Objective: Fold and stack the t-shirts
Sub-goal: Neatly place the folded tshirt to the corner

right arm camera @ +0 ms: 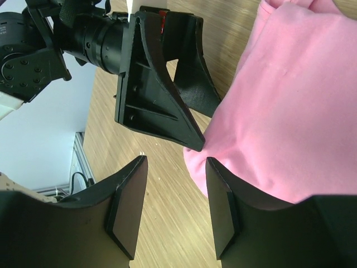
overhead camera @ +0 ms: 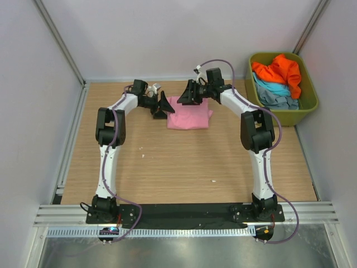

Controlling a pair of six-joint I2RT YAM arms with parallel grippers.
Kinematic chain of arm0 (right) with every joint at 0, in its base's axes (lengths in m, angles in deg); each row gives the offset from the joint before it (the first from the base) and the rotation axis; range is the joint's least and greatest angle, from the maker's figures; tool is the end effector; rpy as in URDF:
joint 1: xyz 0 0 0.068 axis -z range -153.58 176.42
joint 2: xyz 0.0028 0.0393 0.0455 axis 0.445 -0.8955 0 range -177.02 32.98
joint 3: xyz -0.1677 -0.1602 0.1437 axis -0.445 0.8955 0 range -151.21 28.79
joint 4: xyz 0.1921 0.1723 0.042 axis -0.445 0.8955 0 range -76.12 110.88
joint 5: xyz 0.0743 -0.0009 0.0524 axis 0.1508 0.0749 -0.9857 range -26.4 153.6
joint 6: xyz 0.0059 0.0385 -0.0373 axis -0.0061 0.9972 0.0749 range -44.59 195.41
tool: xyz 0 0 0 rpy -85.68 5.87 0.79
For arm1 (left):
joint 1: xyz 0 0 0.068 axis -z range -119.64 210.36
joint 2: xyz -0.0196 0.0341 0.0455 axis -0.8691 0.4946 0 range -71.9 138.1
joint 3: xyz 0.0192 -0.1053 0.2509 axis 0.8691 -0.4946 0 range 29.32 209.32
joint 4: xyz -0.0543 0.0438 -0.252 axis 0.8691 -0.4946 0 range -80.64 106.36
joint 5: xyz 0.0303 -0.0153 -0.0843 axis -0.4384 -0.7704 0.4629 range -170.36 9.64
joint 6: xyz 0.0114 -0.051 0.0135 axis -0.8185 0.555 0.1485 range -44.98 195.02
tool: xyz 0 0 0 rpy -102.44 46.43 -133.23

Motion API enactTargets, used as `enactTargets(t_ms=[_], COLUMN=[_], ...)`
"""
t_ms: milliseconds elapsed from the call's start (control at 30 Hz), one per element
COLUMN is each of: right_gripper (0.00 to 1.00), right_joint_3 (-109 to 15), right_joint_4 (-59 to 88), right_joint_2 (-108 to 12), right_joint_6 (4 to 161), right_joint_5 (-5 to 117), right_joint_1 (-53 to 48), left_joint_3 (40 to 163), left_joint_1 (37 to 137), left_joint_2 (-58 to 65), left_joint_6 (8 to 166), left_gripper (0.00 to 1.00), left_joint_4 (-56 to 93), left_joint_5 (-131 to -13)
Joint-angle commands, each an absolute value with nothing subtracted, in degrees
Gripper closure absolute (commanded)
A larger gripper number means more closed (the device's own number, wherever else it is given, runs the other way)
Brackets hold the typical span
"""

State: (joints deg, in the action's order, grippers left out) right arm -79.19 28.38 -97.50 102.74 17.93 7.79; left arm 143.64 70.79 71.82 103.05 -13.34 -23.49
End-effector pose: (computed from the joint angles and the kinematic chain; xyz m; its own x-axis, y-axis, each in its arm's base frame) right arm 0.4842 0.1902 0.2165 -0.8576 0.0493 -0.5120 -0.4176 0.5144 0.7490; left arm 0.5095 -0.1241 0.1216 -0.9902 -0.0788 -0.1157 0.0642 0.4786 -0.8757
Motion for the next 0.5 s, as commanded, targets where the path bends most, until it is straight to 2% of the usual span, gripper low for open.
enactTargets(t_ms=[0, 467], right_gripper=[0.48, 0.47], right_joint_3=[-79.84, -76.86], right_joint_4=[28.55, 29.35], right_joint_2=[-93.85, -91.57], right_joint_6=[100.82, 98.09], right_joint_5=[17.72, 19.13], right_joint_1=[7.61, 7.70], left_joint_3=[144.71, 146.30], left_joint_1=[71.43, 73.01], left_joint_2=[74.79, 74.44], left_joint_6=[99.90, 96.56], left_gripper=[0.27, 0.30], left_joint_4=[-15.11, -18.80], left_joint_5=[-29.03, -34.21])
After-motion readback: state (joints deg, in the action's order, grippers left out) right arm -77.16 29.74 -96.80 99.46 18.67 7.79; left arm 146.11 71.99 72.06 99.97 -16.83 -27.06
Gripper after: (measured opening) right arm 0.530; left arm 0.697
